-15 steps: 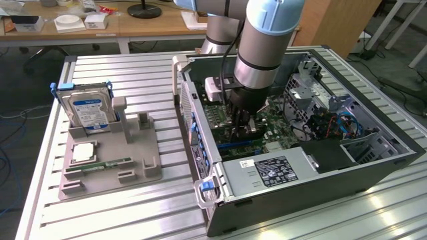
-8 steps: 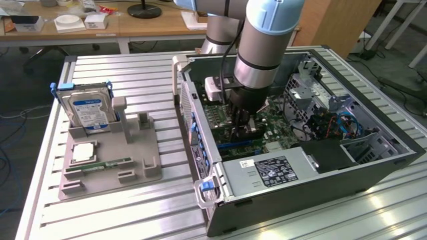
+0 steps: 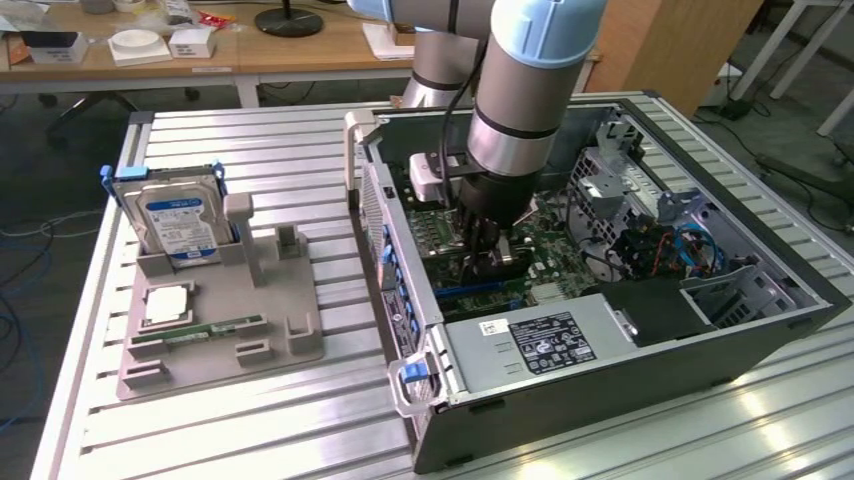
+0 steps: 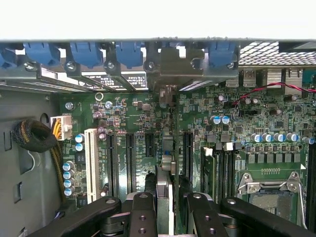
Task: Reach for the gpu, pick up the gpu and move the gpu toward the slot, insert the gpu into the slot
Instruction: 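Insert the gpu into the slot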
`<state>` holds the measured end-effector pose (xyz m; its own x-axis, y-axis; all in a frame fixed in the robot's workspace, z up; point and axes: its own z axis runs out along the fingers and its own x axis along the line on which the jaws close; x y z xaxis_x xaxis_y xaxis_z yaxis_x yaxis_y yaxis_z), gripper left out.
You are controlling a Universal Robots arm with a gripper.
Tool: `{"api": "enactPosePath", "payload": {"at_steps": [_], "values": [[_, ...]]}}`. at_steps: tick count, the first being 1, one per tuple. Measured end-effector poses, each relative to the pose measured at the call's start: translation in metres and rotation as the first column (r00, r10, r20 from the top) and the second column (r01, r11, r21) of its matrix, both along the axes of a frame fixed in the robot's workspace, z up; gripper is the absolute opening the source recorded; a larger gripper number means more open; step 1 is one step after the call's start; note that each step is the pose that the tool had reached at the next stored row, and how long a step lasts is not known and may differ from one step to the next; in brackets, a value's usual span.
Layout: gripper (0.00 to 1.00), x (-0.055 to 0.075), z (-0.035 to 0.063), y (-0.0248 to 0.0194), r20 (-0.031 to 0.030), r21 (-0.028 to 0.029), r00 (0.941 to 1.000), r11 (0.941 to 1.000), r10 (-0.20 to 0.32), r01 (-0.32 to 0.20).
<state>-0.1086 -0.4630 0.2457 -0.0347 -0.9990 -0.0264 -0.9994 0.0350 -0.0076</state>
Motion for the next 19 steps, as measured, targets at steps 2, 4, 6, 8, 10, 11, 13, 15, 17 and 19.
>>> {"api": "enactPosePath", "payload": {"at_steps": [2, 4, 6, 8, 10, 11, 13, 15, 17, 19], "values": [[0.29, 0.0, 0.0, 0.0, -0.0001, 0.0, 1.0, 1.0, 0.0, 0.0], [0.29, 0.0, -0.0002, 0.0003, 0.0, 0.0, 1.0, 1.0, 0.0, 0.0], [0.29, -0.0001, -0.0005, 0.0006, -0.0001, -0.0001, 1.0, 1.0, 0.0, 0.0], [0.29, -0.0002, -0.0011, 0.0007, -0.0001, -0.0002, 1.0, 1.0, 0.0, 0.0], [0.29, -0.0004, -0.003, 0.0007, 0.0, 0.0001, 1.0, 1.0, 0.0, 0.0], [0.29, -0.0004, -0.0034, 0.0007, -0.0001, -0.0001, 1.0, 1.0, 0.0, 0.0], [0.29, -0.0004, -0.0034, 0.0007, -0.0001, -0.0002, 1.0, 1.0, 0.0, 0.0], [0.29, -0.0004, -0.0034, 0.0007, -0.0001, -0.0001, 1.0, 1.0, 0.0, 0.0], [0.29, -0.0004, -0.0036, 0.0011, -0.0001, 0.0002, 1.0, 1.0, 0.0, 0.0], [0.29, -0.0004, -0.0035, 0.0012, -0.0004, 0.0001, 1.0, 1.0, 0.0, 0.0]]}}
